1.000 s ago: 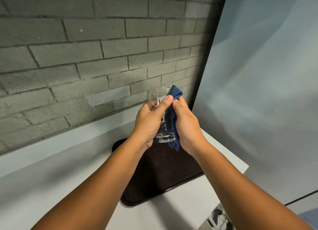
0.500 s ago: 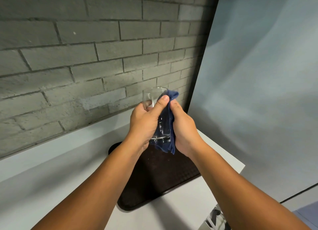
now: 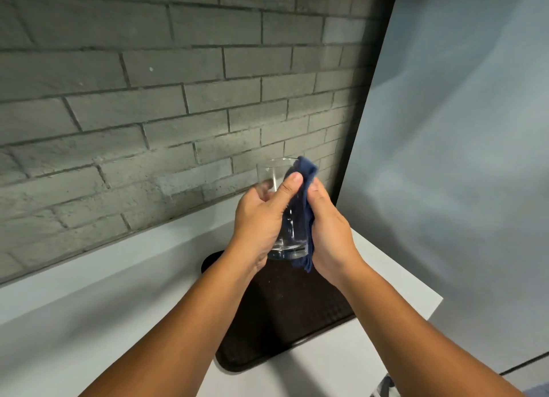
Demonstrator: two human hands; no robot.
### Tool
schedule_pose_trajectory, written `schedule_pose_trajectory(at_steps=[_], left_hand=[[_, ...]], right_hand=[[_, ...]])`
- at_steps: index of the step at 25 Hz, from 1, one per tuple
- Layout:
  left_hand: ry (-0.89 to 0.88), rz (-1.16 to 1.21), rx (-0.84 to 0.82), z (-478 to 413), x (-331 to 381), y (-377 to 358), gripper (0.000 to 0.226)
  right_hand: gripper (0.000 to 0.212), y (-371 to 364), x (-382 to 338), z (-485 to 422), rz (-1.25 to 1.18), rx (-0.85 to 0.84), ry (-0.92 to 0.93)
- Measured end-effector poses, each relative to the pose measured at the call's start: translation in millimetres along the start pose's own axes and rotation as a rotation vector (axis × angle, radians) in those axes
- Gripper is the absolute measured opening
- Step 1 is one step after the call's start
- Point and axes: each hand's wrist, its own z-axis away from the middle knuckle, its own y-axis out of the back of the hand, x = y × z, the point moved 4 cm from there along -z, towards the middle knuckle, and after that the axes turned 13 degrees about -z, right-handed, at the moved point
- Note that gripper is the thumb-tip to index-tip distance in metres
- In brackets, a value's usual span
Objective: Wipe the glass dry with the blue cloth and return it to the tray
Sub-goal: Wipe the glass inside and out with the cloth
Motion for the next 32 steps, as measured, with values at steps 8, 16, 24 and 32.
schedule_pose_trajectory(at_steps=[8,16,24,32], left_hand=[[-0.063,0.027,-0.006,1.3,4.8,9.7,0.091],[0.046,0.150,-0.034,-3.6,-11.5,15.9,0.062],[0.107,0.157,-0.050,-7.6,-18.2,11.4,0.061],[0.188,0.202,-0.091,-6.1,-24.4,13.8,0.058]], right_hand=[[0.039,-7.4,0.3,2.1,0.088,-0.021,0.085],[0.045,-10.7,9.0,10.9,0.078,-0.089,0.092],[0.046,-15.7,-1.0,7.2,0.195,-0.101,0.133],[0.044,-0.6,-10.6,20.8,0.642,-0.035,0.469]])
